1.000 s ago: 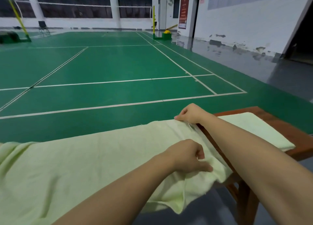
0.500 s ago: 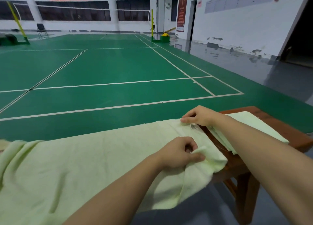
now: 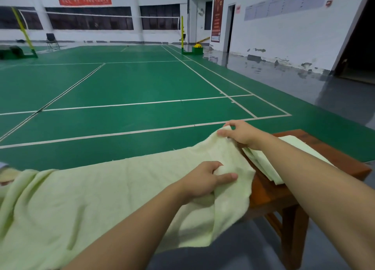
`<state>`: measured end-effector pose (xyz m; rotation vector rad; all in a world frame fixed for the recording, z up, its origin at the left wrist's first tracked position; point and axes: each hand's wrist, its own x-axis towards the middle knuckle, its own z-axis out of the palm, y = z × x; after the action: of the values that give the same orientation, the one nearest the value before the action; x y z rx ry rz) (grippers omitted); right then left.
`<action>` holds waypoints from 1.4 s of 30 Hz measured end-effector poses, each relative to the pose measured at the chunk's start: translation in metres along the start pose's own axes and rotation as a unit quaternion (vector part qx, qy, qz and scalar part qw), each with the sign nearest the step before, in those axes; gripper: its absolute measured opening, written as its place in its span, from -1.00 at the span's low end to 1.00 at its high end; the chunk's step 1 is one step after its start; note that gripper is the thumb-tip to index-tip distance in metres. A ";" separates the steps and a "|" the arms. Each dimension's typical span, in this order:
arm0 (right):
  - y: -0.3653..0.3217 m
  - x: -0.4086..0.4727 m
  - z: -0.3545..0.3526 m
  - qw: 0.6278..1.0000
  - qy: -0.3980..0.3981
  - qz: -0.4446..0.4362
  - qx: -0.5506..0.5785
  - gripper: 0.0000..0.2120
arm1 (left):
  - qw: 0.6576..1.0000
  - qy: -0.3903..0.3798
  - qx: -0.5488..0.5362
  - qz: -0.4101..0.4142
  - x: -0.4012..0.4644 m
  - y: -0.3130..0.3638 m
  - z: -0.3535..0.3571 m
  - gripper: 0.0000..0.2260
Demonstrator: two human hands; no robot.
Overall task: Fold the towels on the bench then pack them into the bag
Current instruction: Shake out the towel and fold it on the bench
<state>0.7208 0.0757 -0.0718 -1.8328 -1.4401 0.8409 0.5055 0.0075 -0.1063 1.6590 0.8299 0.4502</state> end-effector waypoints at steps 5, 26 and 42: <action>-0.007 -0.001 0.003 0.962 -0.022 0.035 0.270 -0.59 | 0.986 -0.008 -0.157 -0.058 -0.010 0.011 0.008 -0.69; -0.006 0.002 -0.007 0.976 0.027 0.044 0.213 -0.65 | 0.911 0.036 -0.398 -0.106 -0.025 0.023 0.013 -0.60; 0.014 -0.028 -0.090 0.945 0.256 0.125 0.160 -0.81 | 0.910 0.010 -0.408 -0.076 -0.002 0.062 0.084 -0.75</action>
<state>0.7961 0.0369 -0.0283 -1.8211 -0.7111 0.6061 0.5787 -0.0564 -0.0686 0.8079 0.6469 0.6011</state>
